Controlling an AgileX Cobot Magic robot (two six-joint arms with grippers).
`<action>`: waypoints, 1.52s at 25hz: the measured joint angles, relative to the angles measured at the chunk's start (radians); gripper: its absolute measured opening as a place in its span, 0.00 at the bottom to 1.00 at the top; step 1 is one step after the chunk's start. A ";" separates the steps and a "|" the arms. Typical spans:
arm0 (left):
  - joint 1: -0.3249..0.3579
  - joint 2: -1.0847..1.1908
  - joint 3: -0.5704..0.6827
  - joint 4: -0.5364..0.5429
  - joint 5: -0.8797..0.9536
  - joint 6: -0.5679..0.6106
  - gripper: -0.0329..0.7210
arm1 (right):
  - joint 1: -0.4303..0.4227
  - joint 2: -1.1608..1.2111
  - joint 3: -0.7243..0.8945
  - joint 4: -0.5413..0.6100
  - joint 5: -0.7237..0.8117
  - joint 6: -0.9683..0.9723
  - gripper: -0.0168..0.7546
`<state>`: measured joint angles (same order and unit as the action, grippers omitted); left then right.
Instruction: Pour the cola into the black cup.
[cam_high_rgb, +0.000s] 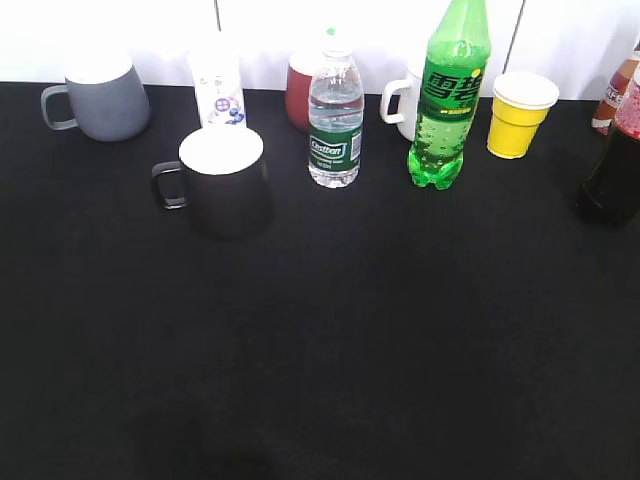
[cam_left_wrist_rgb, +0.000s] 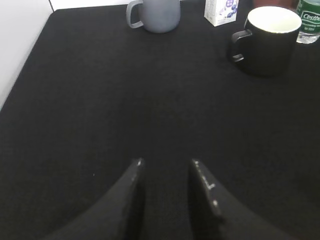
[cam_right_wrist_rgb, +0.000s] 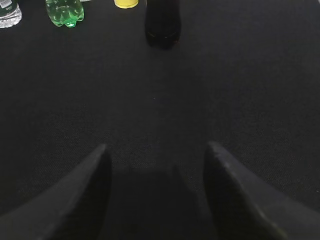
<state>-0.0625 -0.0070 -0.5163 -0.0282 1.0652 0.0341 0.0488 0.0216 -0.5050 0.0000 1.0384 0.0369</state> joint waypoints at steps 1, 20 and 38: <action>0.000 0.000 0.000 0.000 0.000 0.000 0.35 | 0.000 0.000 0.000 0.000 0.000 0.000 0.60; 0.000 0.000 0.000 -0.002 0.000 0.000 0.35 | 0.000 0.000 0.000 0.000 0.000 0.000 0.60; 0.000 0.000 -0.029 -0.008 -0.125 0.000 0.66 | 0.000 0.000 0.000 0.000 0.000 0.000 0.60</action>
<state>-0.0625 -0.0070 -0.5448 -0.0361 0.9402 0.0341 0.0488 0.0216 -0.5050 0.0000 1.0384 0.0369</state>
